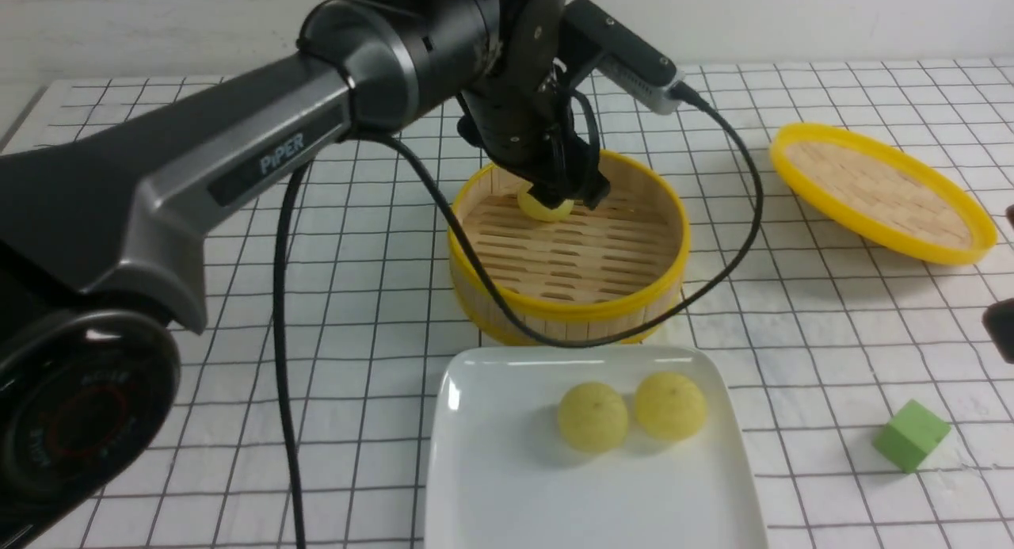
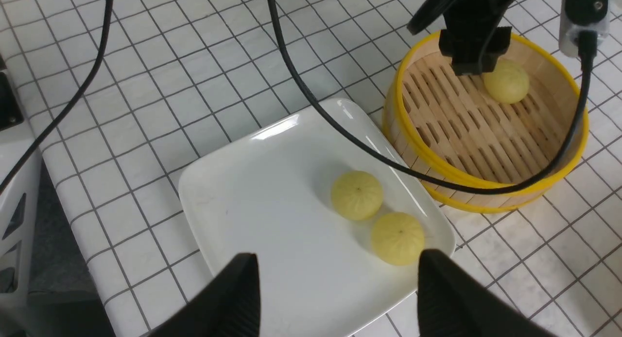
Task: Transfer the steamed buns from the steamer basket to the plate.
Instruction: Use the left arm to grab the steamed stuffed bun that is closest to it
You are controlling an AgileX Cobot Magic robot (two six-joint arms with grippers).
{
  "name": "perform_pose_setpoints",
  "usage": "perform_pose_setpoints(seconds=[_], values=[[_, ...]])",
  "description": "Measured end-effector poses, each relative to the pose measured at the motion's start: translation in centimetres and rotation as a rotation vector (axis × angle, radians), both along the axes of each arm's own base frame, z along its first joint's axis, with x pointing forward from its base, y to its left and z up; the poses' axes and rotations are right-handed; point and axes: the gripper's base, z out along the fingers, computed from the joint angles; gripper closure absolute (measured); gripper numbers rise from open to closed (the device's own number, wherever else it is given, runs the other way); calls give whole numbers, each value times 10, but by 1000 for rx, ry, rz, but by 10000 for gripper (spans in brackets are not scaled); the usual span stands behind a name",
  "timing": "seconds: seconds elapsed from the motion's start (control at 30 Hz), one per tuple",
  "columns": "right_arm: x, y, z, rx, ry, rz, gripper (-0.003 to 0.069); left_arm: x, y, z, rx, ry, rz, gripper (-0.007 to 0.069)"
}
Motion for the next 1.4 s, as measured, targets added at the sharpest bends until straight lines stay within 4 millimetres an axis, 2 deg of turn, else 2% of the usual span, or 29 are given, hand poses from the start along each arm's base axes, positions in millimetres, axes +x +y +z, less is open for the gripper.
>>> perform_pose_setpoints(seconds=[0.07, 0.33, 0.47, 0.6, 0.77, 1.03, 1.4], values=[[0, 0, 0, 0, 0, 0, 221, 2, -2, 4, -28, -17, 8, 132], [0, 0, 0, 1, 3, 2, 221, 7, -7, 42, -202, -99, 86, 175], [-1, 0, 0, 4, 8, 5, 221, 8, -7, 46, -246, -99, 118, 193], [-1, 1, 0, 6, 11, 7, 221, 14, -4, 35, -308, -26, 185, 217], [-1, 1, 0, 12, 15, 11, 221, 32, 11, 5, -339, 126, 261, 267], [-2, 1, 0, 14, 17, 13, 221, 49, 29, -3, -466, 221, 249, 314], [-2, 1, 0, 16, 18, 14, 221, 69, 25, -43, -434, 223, 152, 319]])
